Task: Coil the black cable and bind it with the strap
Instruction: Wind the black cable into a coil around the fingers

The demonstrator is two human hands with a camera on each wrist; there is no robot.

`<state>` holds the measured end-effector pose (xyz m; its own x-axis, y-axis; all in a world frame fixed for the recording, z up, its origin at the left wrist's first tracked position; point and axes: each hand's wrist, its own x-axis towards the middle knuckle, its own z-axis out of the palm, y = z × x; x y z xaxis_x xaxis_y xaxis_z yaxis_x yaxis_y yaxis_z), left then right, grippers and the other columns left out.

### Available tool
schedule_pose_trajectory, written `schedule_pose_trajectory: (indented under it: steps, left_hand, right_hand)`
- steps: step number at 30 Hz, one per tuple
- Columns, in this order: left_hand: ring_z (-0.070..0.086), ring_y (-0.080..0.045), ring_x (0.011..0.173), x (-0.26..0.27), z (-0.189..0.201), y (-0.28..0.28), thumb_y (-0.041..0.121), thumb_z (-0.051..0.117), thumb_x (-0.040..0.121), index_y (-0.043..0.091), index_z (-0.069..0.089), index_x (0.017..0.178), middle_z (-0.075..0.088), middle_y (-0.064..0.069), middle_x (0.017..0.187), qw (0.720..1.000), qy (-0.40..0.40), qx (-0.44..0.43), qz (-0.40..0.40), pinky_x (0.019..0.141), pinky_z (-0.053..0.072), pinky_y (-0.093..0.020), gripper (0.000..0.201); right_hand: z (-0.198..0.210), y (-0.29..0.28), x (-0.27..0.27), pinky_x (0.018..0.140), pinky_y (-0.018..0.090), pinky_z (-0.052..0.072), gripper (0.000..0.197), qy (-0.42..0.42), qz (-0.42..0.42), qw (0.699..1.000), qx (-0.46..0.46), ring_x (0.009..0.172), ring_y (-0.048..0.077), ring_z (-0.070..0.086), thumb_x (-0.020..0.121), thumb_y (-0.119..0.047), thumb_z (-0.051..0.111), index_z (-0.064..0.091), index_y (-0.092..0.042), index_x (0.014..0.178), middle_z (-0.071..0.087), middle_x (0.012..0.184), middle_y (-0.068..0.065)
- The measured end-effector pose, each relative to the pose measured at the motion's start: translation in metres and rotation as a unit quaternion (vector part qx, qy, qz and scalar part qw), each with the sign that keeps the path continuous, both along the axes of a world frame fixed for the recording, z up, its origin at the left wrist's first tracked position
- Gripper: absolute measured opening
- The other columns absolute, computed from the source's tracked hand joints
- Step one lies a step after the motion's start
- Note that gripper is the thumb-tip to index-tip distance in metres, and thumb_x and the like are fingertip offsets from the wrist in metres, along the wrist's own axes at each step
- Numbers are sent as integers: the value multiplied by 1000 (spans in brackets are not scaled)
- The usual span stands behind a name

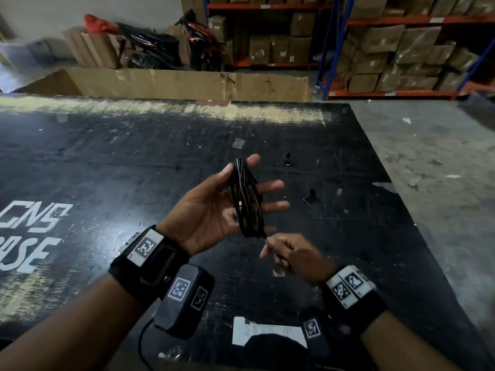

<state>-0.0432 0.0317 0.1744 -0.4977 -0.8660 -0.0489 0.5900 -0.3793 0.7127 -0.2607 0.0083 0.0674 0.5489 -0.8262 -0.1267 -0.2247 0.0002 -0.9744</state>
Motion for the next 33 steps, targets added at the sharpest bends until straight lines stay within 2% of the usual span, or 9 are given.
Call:
schedule_pose_trajectory:
  steps: [4,7,11,14,19,23,26,29,33]
  left_hand:
    - [40,-58,141,-5,-13,17,37,60,96,22,61,140,56,-29,146,994,-68,7,-84,111,36,-72,47]
    - [56,-52,131,-12,-28,28,32,56,98,13,65,137,64,-28,139,978,-190,5,-91,111,42,-65,44]
    - [62,-45,127,-19,-49,32,28,56,98,-8,62,132,71,-12,135,962,-273,26,-15,105,46,-59,50]
    - [69,-40,118,-23,-54,29,27,58,97,-3,68,126,74,-17,128,959,-276,43,46,83,61,-37,44]
    - [62,-40,92,-29,-61,25,33,60,96,-15,69,108,70,-40,111,942,-301,4,148,67,39,-34,50]
    - [49,-21,70,-28,-61,20,27,56,102,6,77,88,63,-19,87,949,-256,12,185,59,32,-31,33]
    - [67,-19,77,-27,-61,16,24,52,103,5,77,104,73,-8,93,961,-200,38,189,67,47,-33,31]
    - [72,-21,79,-31,-55,17,22,46,103,7,68,131,77,-17,109,973,-145,57,169,75,52,-39,38]
    - [74,-29,100,-35,-55,18,24,52,103,6,68,131,72,-26,123,967,-169,9,189,64,58,-35,36]
  right_hand:
    - [16,-34,-7,60,26,43,28,53,-3,995,-80,58,11,54,101,-24,61,71,-19,75,64,60,4]
    - [44,-51,-7,70,39,48,24,114,-4,982,-153,70,15,59,97,-28,66,72,-21,75,71,73,5]
    - [88,-52,0,67,34,48,29,209,16,950,-232,63,6,58,96,-37,66,72,-23,72,70,70,-3]
    - [104,-36,9,63,28,41,30,267,34,930,-252,62,4,55,100,-32,58,70,-17,77,64,69,-7]
    - [102,-8,20,75,38,51,31,209,-20,948,-237,78,13,66,99,-18,45,69,-16,79,72,80,-6]
    - [80,2,25,64,28,47,38,111,-61,983,-134,54,-2,56,100,-18,50,67,-22,66,61,51,-20]
    - [63,11,26,59,23,35,46,68,-85,989,-100,41,-7,52,104,-22,50,64,-20,60,50,37,-16]
    - [51,18,26,61,25,37,47,54,-110,988,-96,40,-8,52,103,-23,54,61,-17,57,51,37,-18]
    - [38,25,26,49,33,38,51,37,-132,989,-48,34,6,44,98,-34,62,60,-10,53,50,39,-6]
